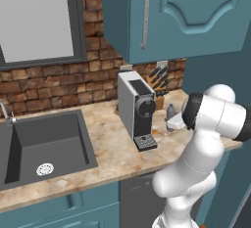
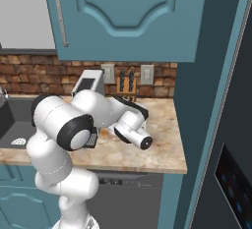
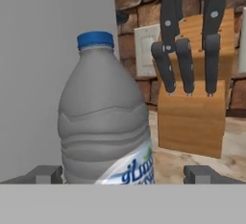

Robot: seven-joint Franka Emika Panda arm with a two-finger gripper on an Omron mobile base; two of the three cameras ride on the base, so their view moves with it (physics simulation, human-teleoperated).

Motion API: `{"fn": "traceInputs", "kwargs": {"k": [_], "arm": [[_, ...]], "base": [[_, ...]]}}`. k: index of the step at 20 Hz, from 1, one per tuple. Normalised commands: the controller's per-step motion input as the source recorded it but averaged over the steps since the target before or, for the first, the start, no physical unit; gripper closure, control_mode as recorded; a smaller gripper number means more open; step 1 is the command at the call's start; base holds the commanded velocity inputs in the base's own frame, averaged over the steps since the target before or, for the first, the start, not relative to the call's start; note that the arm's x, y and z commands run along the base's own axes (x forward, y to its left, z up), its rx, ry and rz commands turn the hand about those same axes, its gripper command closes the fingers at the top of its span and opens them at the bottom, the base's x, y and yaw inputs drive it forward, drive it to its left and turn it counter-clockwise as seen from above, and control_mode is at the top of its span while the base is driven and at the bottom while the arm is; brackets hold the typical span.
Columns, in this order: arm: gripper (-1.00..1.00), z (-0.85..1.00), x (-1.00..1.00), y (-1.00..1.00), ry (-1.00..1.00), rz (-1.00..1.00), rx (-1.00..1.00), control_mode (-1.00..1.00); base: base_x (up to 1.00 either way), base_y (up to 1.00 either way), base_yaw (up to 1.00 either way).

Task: Take the bottled waters from the counter and place them in the freezer to freeze. Close the freezer door after placing the bottles.

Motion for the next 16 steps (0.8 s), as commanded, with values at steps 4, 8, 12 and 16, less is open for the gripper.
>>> {"fn": "traceInputs", "kwargs": {"k": [4, 8, 12, 16], "arm": [[1.00, 0.00, 0.10, 0.00, 0.00, 0.05, 0.00, -1.00], [1.00, 0.00, 0.07, 0.00, 0.00, 0.04, 0.00, -1.00], [1.00, 0.00, 0.00, 0.00, 0.00, 0.01, 0.00, -1.00], [1.00, 0.22, -0.22, 0.00, -0.05, 0.00, 0.00, -1.00]], "base": [[0.00, 0.00, 0.00], [0.00, 0.00, 0.00], [0.00, 0.00, 0.00], [0.00, 0.00, 0.00]]}}
